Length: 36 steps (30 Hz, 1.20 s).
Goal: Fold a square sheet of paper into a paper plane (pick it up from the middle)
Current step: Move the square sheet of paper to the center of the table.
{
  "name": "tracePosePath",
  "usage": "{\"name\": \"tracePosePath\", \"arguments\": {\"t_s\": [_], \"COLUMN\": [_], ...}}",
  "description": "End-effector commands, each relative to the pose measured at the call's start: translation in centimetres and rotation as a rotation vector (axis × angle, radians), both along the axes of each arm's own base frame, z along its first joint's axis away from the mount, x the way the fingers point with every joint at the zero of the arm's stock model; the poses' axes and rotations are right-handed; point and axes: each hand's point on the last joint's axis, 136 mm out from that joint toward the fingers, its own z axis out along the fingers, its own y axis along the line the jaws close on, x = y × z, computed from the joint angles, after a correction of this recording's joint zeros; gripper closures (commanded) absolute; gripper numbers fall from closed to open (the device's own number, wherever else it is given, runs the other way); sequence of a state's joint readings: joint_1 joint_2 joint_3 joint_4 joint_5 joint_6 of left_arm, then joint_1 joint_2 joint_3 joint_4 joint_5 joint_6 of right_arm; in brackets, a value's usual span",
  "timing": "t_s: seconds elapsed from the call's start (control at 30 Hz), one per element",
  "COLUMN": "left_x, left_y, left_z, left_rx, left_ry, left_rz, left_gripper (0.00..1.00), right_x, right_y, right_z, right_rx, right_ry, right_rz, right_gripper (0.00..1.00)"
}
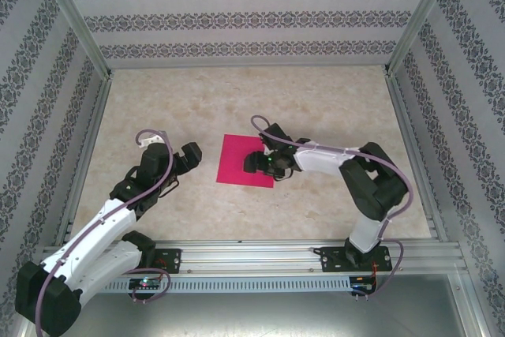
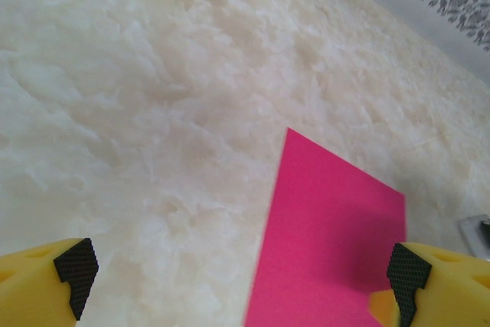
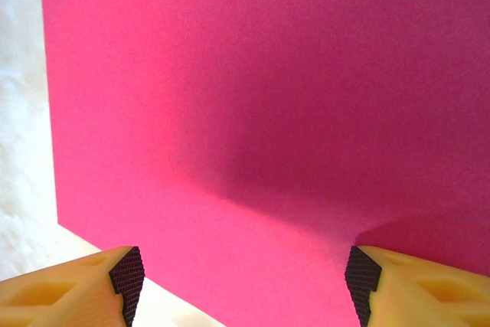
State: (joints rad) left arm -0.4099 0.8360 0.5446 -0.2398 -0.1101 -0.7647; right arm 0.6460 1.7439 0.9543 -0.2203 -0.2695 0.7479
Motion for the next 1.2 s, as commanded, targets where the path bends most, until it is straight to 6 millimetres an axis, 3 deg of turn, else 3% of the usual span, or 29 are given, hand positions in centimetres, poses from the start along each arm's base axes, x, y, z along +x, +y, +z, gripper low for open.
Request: {"name": "tracePosePath", "arguments": {"t_s": [0.0, 0.13, 0.23, 0.33, 0.47, 0.57, 0.7, 0.93, 1.03, 1.17], "left_x": [0.2, 0.3, 0.3, 0.3, 0.1, 0.0, 0.1, 0.2, 0.2, 0.5], "left_y": [-0.5, -1.1, -1.1, -0.8, -0.7, -0.7, -0.5, -0.5, -0.6, -1.1], "left_z": [0.5, 0.7, 0.8, 0.9, 0.8, 0.7, 0.7, 0.6, 0.5, 0.4], "left_rx": [-0.002, -0.012, -0.008, 0.003, 0.016, 0.026, 0.037, 0.041, 0.035, 0.021], "left_ry": [-0.043, -0.062, -0.063, -0.059, -0.045, -0.041, -0.041, -0.039, -0.040, -0.038], "left_rz": [-0.053, -0.082, -0.086, -0.075, -0.079, -0.082, -0.075, -0.074, -0.080, -0.096], "left_gripper": [0.00, 0.00, 0.00, 0.00, 0.00, 0.00, 0.00, 0.00, 0.00, 0.00], "right_x": [-2.7, -1.7, -0.1, 1.5, 2.7, 2.1, 0.7, -3.7, -5.5, -5.4], "right_y": [-3.8, -4.2, -2.3, -0.3, 2.5, 5.5, 6.6, 4.0, 3.0, 2.0], "right_z": [-1.0, 2.4, 5.2, 5.8, 4.6, 3.5, 1.2, -2.8, -2.7, -1.5], "right_rx": [-0.114, -0.139, -0.094, -0.062, -0.017, 0.048, 0.004, -0.085, -0.080, -0.095], "right_ry": [0.039, -0.042, -0.100, -0.128, -0.100, -0.064, 0.000, 0.100, 0.103, 0.071], "right_rz": [0.075, 0.121, 0.110, 0.054, -0.001, 0.061, 0.127, 0.215, 0.289, 0.355], "right_gripper": [0.26, 0.26, 0.26, 0.26, 0.27, 0.29, 0.29, 0.30, 0.30, 0.30]}}
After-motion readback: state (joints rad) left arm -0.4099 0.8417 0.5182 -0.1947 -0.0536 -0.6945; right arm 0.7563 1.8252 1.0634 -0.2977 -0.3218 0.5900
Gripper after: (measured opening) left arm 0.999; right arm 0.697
